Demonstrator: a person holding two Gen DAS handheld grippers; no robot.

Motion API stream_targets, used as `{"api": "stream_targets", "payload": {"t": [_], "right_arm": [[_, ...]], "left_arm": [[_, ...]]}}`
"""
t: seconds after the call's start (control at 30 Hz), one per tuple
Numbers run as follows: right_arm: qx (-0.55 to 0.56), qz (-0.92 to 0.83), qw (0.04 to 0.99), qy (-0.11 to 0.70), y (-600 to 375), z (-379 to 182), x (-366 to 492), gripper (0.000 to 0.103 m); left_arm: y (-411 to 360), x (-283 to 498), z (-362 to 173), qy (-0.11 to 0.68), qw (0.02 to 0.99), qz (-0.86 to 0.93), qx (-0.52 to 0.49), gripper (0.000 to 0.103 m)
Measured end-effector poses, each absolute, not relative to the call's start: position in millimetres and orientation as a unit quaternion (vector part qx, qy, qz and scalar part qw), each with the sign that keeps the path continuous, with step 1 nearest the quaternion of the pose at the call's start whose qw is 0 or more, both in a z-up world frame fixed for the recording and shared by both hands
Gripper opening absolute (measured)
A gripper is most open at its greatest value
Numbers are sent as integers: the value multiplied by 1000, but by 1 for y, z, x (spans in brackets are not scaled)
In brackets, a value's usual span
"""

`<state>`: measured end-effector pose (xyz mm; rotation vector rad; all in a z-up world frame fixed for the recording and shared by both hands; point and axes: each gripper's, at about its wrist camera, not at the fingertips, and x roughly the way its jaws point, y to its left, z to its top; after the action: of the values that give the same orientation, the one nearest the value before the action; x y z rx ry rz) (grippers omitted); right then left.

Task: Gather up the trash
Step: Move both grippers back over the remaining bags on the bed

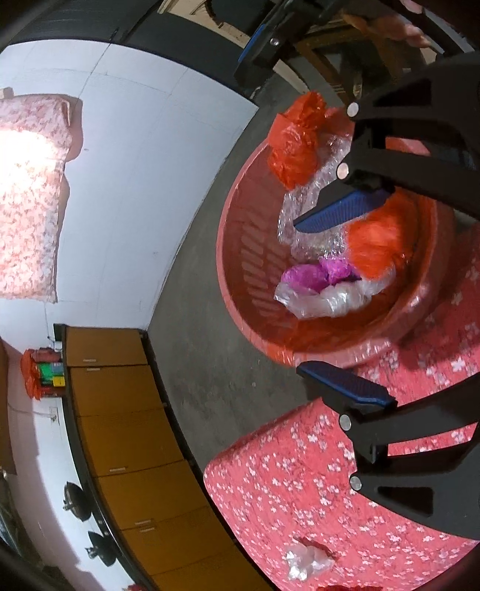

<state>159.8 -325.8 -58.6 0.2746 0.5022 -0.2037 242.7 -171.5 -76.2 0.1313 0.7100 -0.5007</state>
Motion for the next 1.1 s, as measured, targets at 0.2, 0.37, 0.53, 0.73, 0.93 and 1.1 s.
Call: {"api": "stream_targets", "payload": {"t": [0.2, 0.37, 0.53, 0.73, 0.93, 1.1], "right_arm": [[130, -101, 957, 239, -322, -51, 156, 77], [117, -97, 961, 231, -313, -39, 154, 77], [101, -78, 966, 224, -289, -24, 159, 78], [76, -22, 968, 238, -226, -25, 182, 80], [49, 39, 964, 259, -148, -34, 207, 80], [42, 76, 954, 287, -88, -49, 236, 80]], "left_arm": [[-148, 240, -66, 331, 918, -214, 51, 75], [-112, 235, -55, 317, 930, -182, 35, 77], [-65, 228, -44, 298, 944, -139, 23, 78], [16, 219, -40, 283, 958, -51, 15, 85], [99, 231, -45, 285, 957, 57, 2, 93], [148, 255, -60, 303, 946, 117, -3, 97]]}}
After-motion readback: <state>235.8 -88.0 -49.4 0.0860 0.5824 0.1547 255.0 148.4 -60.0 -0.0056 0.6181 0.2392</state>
